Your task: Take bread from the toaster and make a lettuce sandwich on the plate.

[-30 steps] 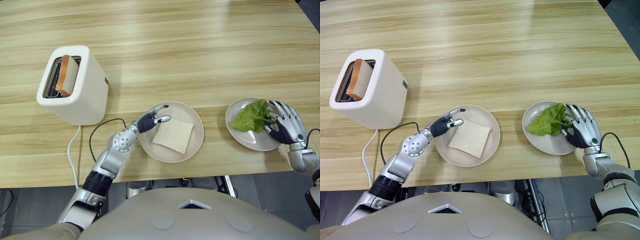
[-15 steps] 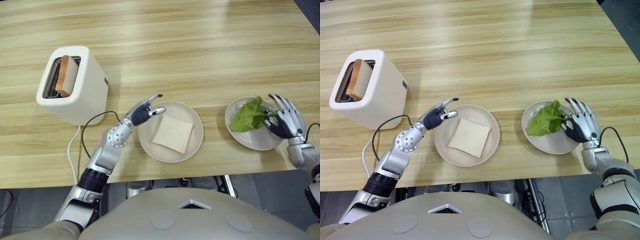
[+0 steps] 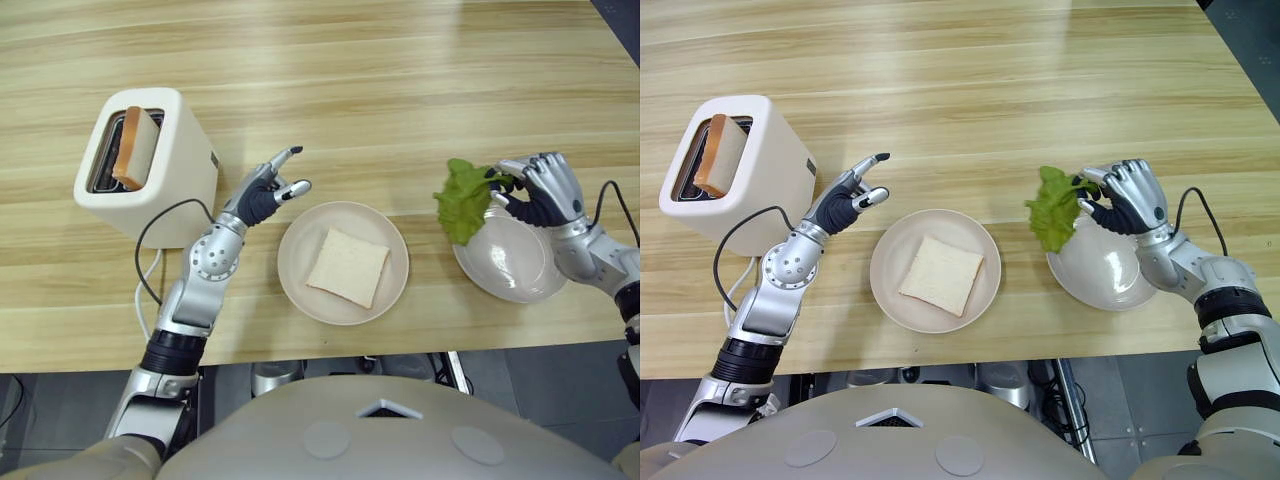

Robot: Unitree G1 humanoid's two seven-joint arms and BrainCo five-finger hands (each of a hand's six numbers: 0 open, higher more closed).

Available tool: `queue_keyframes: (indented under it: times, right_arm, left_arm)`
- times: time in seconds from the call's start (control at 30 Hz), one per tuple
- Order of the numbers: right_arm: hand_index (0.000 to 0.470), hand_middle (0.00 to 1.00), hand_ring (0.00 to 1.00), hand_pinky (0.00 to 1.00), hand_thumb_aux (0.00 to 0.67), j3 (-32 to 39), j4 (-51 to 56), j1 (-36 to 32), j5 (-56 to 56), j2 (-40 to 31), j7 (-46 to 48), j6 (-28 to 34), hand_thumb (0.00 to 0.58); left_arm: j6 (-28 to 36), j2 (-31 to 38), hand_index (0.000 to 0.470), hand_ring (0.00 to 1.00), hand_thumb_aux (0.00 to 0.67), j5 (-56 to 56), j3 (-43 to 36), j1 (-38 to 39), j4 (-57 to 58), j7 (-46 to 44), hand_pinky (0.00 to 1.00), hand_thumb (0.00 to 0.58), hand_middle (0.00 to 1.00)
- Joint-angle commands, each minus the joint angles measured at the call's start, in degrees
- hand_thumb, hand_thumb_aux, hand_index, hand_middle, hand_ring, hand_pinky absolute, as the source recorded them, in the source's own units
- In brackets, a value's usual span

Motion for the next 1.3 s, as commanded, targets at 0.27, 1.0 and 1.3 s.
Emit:
queue_keyframes:
  times: [0.27, 1.0, 1.3]
  right_arm:
    - [0.46, 1.0, 1.0, 1.0, 0.67, -4.07, -19.23, 2.05, 10.49, 5.54, 19.15, -2.61, 0.58]
    - [0.46, 1.0, 1.0, 1.0, 0.67, 4.51, -27.3, 11.4, 41.63, 20.42, 66.85, 6.93, 0.58]
    - [0.46, 1.0, 1.0, 1.0, 0.67, 2.28, -20.61, 11.92, 34.99, 22.98, 71.17, 8.61, 0.58]
  left_arm:
    - [0.53, 2.99, 0.0, 1.0, 0.0, -2.4, 7.36, -1.14, -8.23, -0.32, 1.0, 0.0, 1.0]
    - [4.29, 10.16, 0.0, 1.0, 0.0, 3.46, 28.05, 3.7, -16.88, 4.31, 1.0, 0.0, 1.0]
    - [4.3, 10.61, 0.0, 1.0, 0.0, 4.21, 27.85, 5.03, -11.76, 5.67, 1.0, 0.0, 1.0]
